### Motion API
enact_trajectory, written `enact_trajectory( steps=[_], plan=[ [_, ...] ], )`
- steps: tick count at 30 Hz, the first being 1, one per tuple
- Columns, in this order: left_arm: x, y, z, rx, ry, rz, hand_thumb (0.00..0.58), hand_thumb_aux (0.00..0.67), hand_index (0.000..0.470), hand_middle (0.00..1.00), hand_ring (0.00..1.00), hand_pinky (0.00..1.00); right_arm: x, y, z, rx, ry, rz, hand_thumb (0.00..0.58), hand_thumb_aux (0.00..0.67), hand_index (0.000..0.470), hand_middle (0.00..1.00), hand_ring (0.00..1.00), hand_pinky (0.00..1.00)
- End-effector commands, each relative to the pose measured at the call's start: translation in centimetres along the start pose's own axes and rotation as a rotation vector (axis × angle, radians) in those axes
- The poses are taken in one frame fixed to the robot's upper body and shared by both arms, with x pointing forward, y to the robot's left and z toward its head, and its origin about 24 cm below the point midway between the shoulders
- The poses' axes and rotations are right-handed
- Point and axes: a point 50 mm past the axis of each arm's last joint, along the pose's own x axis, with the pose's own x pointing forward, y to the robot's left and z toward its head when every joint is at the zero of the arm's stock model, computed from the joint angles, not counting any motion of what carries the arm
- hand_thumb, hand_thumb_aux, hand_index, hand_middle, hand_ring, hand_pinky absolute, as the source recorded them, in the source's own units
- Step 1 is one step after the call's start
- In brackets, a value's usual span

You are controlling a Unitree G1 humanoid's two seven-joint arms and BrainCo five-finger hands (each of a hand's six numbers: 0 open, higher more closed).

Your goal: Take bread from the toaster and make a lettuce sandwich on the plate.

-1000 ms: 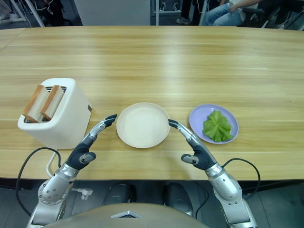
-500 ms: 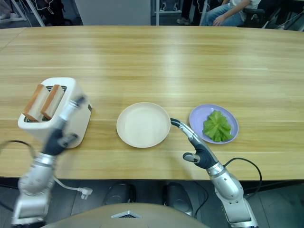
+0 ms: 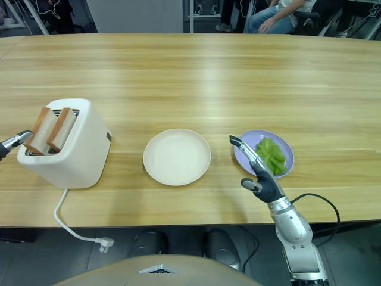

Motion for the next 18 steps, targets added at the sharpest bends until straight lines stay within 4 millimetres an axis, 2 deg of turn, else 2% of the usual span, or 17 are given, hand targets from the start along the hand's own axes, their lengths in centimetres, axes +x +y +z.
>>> enact_trajectory(
  steps=[1, 7, 15, 16, 17, 18],
  plan=[
    [0.3, -2.9, -0.8, 0.062, 0.055, -0.116, 0.000, 0.000, 0.000, 0.00, 0.00, 0.00, 0.1, -0.6, 0.3, -0.010, -0.002, -0.015, 0.000, 0.000, 0.000, 0.00, 0.00, 0.00],
    [0.7, -4.1, -1.4, 0.093, 0.087, -0.168, 0.000, 0.000, 0.000, 0.00, 0.00, 0.00, 0.1, -1.0, 0.4, -0.019, -0.006, -0.024, 0.000, 0.000, 0.000, 0.00, 0.00, 0.00],
    [1.4, -4.2, -0.7, 0.079, 0.078, -0.171, 0.000, 0.000, 0.000, 0.00, 0.00, 0.00, 0.5, -2.7, 0.1, -0.083, 0.008, -0.061, 0.000, 0.000, 0.000, 0.00, 0.00, 0.00],
    [1.5, -4.1, -0.5, 0.072, 0.072, -0.163, 0.237, 0.155, 0.106, 0.00, 0.00, 0.00, 0.5, -3.0, 0.0, -0.101, 0.018, -0.066, 0.000, 0.000, 0.000, 0.00, 0.00, 0.00],
    [1.6, -4.1, -0.3, 0.062, 0.059, -0.159, 0.578, 0.636, 0.437, 0.00, 0.00, 0.00, 0.6, -3.3, -0.3, -0.128, 0.035, -0.067, 0.000, 0.000, 0.000, 0.00, 0.00, 0.00],
    [1.7, -3.9, 0.3, 0.042, 0.037, -0.142, 0.580, 0.670, 0.460, 0.00, 0.00, 0.00, 0.6, -3.8, -0.8, -0.182, 0.071, -0.065, 0.000, 0.000, 0.000, 0.00, 0.00, 0.00]
  ],
)
